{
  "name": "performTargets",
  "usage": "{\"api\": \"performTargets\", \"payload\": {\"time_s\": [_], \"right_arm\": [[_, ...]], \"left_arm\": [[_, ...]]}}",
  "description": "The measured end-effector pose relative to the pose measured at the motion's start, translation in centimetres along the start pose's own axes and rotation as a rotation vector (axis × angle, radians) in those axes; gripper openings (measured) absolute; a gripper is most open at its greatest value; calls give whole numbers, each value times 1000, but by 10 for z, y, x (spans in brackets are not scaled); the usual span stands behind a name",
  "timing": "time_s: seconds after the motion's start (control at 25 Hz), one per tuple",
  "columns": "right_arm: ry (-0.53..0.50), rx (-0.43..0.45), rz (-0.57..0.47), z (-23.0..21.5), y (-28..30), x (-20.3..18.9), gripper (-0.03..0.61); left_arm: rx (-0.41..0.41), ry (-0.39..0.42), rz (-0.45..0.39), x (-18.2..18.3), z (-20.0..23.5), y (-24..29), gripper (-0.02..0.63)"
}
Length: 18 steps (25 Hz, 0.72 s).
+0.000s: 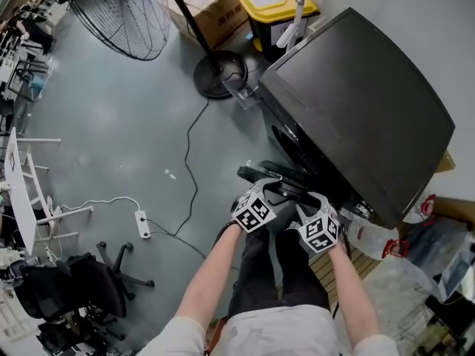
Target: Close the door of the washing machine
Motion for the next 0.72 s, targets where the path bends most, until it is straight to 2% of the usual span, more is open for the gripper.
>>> {"api": "performTargets", "payload": {"time_s": [0.16,0.48,0.68,0.72], "right_arm": [[14,-47,-7,-4,11,3,166],[52,-28,104,-8,17,5,166],[65,-72,113,-7,18,6,169],[65,-73,118,-6,18,5,169]], "left_arm": [[10,17,-28,1,13,4,268],[-105,-7,64,9,22,9,267],[-37,-118,4,14,25,-4,202],[-19,-129,-13,13,24,-7,162]]}}
Point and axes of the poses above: the fingertips, and each gripper's own axes: y forward along the fingers, z to its left, x out of its top, the point moved 8 cm from there along -y, backward along the fingers, and after that the axes turned 14 degrees about -z, right-handed, at the moved point
